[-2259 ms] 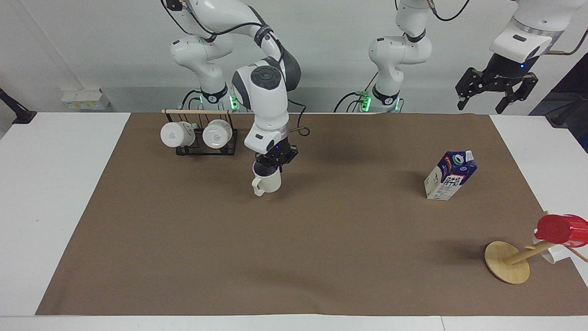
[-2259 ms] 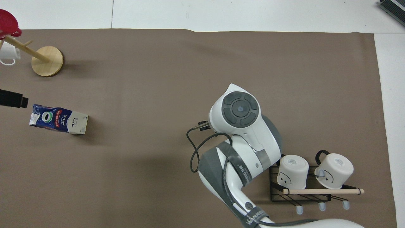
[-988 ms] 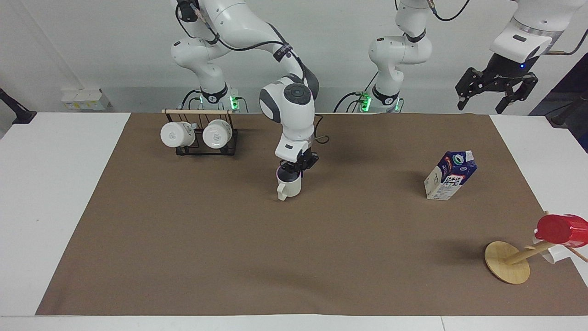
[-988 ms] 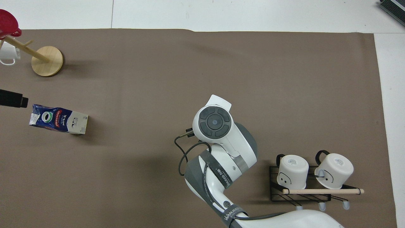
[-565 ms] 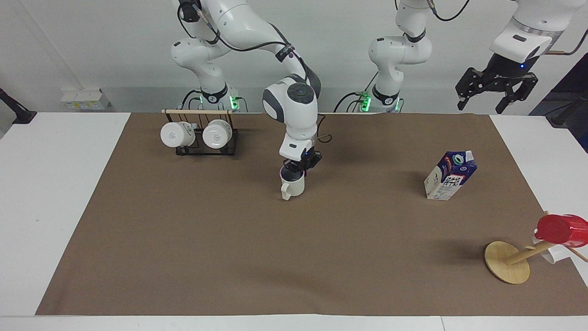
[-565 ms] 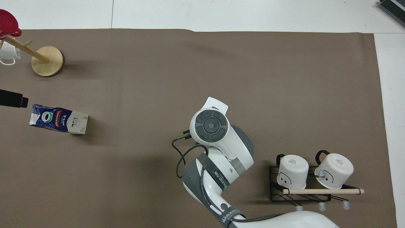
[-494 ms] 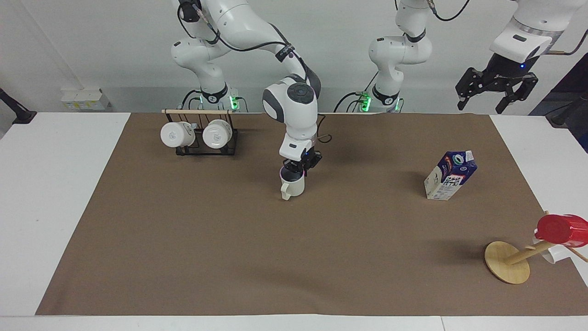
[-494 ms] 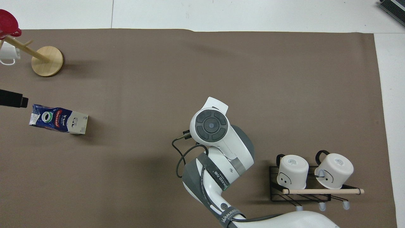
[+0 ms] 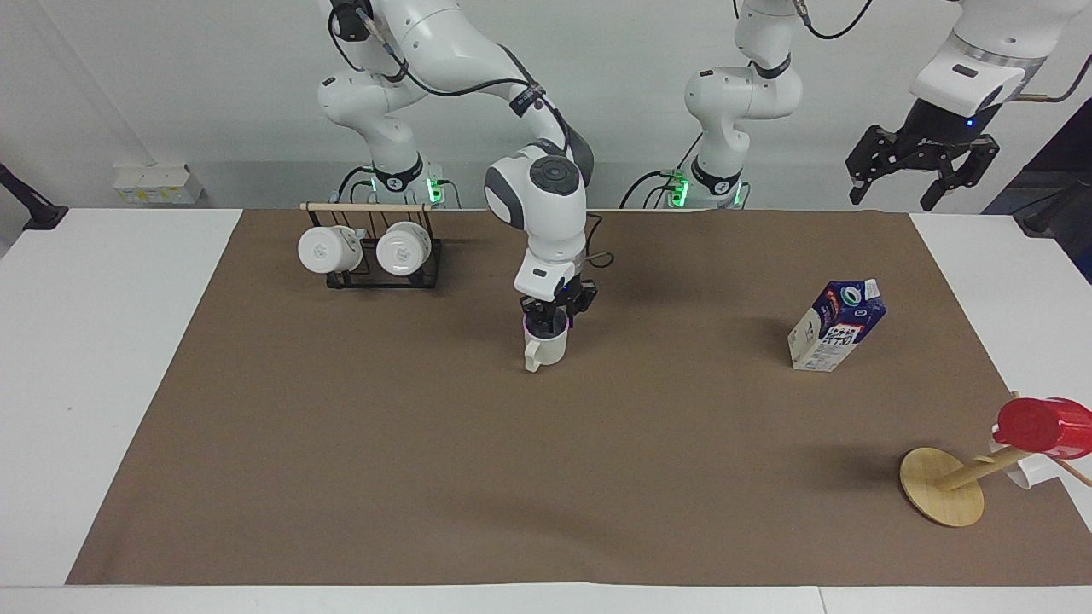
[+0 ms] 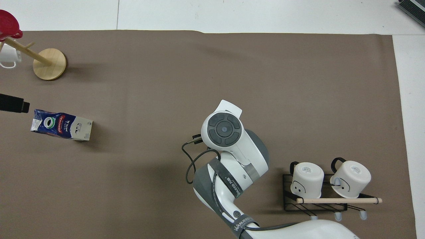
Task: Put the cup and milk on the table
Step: 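Carry the white mug with the right gripper toward the table center, then lower the white mug onto the table and open the right gripper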
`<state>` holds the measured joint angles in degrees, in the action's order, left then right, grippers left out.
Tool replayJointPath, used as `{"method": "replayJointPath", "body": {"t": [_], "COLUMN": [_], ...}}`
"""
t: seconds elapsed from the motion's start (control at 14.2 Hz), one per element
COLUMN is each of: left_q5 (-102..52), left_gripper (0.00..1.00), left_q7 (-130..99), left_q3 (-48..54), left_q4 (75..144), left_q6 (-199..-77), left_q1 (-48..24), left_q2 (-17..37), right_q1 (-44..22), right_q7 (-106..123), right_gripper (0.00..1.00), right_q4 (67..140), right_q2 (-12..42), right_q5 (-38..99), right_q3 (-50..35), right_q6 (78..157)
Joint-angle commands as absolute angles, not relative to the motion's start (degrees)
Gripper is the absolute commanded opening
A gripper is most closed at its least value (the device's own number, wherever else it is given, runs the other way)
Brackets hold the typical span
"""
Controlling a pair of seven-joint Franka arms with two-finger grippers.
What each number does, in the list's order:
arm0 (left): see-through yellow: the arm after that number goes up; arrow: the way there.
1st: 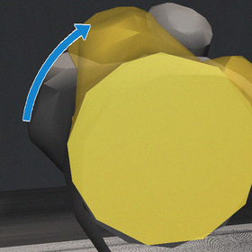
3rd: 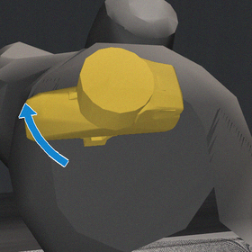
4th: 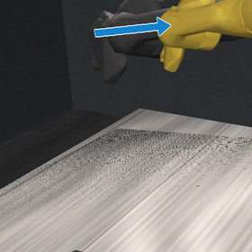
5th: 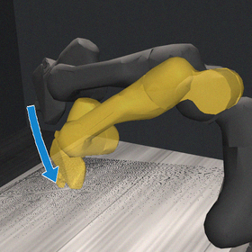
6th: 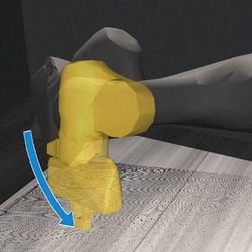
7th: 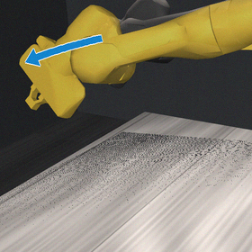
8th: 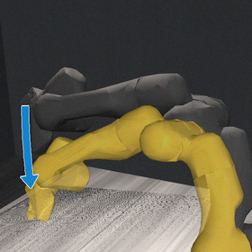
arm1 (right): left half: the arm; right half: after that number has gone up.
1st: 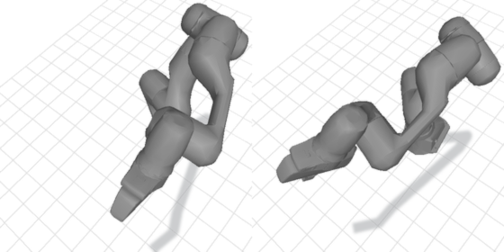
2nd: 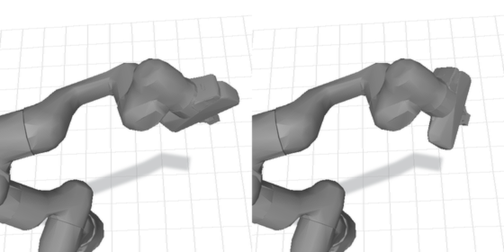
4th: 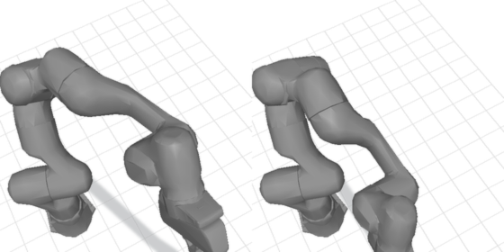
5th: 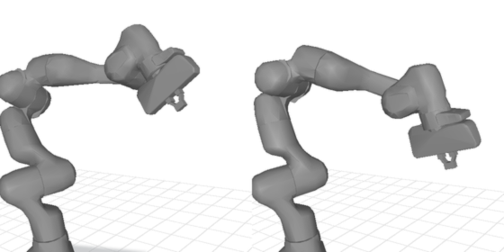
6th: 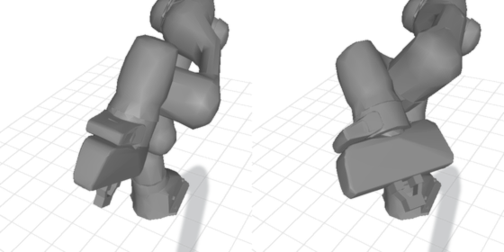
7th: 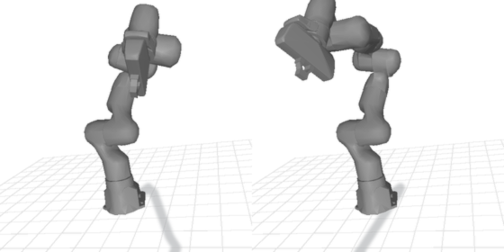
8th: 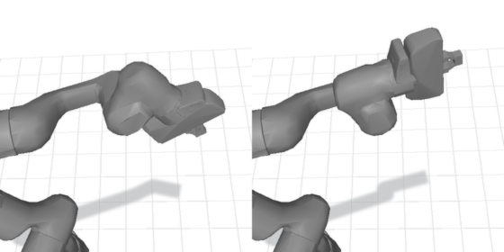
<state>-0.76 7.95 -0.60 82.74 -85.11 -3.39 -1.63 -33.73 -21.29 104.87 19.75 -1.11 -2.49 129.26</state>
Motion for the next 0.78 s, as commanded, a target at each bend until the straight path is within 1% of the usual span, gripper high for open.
{"method": "replayJointPath", "body": {"t": [0.0, 0.21, 0.42, 0.64, 0.71], "left_q5": [-0.70, -0.70, -0.70, -0.70, -0.70], "left_gripper": [1.00, 1.00, 1.00, 1.00, 1.00], "left_q7": [8.00, 8.09, 8.44, 8.96, 10.01], "left_q3": [-0.62, -0.62, -0.62, -0.62, -0.70], "left_q4": [83.58, 83.58, 83.58, 84.19, 85.77], "left_q6": [-85.43, -85.43, -85.87, -86.22, -87.26], "left_q1": [-3.16, -3.16, -3.08, -1.68, -1.58], "left_q2": [-2.46, -2.46, -2.46, -2.37, -2.46], "right_q1": [-32.61, -31.99, -29.80, -25.16, -23.48], "right_q7": [-22.50, -22.50, -22.41, -22.06, -21.97], "right_gripper": [1.00, 1.00, 1.00, 1.00, 1.00], "right_q4": [104.77, 104.68, 104.59, 104.59, 104.59], "right_q2": [18.11, 15.39, 11.44, 5.99, 4.67], "right_q5": [-0.62, 3.24, 3.43, 3.34, 3.34], "right_q3": [-2.81, -2.64, -2.64, -2.37, -2.37], "right_q6": [128.85, 126.92, 122.54, 116.12, 114.19]}}
